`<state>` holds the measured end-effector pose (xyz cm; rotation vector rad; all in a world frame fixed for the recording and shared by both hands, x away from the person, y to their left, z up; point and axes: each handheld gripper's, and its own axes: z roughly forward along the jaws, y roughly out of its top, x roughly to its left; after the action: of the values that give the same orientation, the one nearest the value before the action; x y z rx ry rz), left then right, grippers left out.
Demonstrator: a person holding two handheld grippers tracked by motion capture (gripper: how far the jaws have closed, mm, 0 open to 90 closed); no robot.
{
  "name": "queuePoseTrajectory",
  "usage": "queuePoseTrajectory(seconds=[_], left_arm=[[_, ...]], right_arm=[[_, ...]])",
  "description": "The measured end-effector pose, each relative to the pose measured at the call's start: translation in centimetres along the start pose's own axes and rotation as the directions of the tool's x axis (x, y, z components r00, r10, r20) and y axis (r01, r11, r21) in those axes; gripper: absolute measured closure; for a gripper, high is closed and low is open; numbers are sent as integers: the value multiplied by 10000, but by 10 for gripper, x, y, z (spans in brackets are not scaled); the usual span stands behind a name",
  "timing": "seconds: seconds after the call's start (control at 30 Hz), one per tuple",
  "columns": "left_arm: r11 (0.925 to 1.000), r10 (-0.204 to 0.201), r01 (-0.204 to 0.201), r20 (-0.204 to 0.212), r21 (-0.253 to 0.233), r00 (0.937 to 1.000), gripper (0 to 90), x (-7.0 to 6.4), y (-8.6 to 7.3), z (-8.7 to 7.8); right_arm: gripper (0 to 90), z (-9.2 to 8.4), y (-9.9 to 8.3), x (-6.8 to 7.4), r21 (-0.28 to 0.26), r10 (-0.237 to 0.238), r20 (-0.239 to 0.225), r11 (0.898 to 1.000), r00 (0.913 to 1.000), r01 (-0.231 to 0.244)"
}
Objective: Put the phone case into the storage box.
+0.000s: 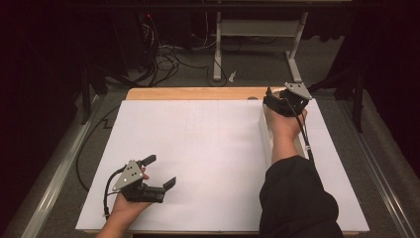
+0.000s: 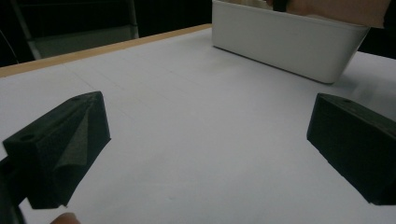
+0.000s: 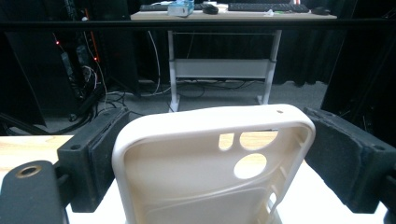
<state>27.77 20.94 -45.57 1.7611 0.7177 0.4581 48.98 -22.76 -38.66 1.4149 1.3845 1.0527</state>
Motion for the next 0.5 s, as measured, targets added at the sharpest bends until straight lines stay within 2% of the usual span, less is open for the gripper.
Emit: queuePoseTrajectory(seconds=[0.33, 0.5], left_arm=[[10000, -11, 11, 2, 6, 10000, 6, 0, 0, -1], [10000, 2, -2, 10, 23, 10000, 7, 0, 0, -1]], right_arm=[[112, 3, -1, 5, -82, -342, -19, 9994, 9994, 342], [109, 5, 0, 4, -39, -298, -53, 9996, 9995, 297]])
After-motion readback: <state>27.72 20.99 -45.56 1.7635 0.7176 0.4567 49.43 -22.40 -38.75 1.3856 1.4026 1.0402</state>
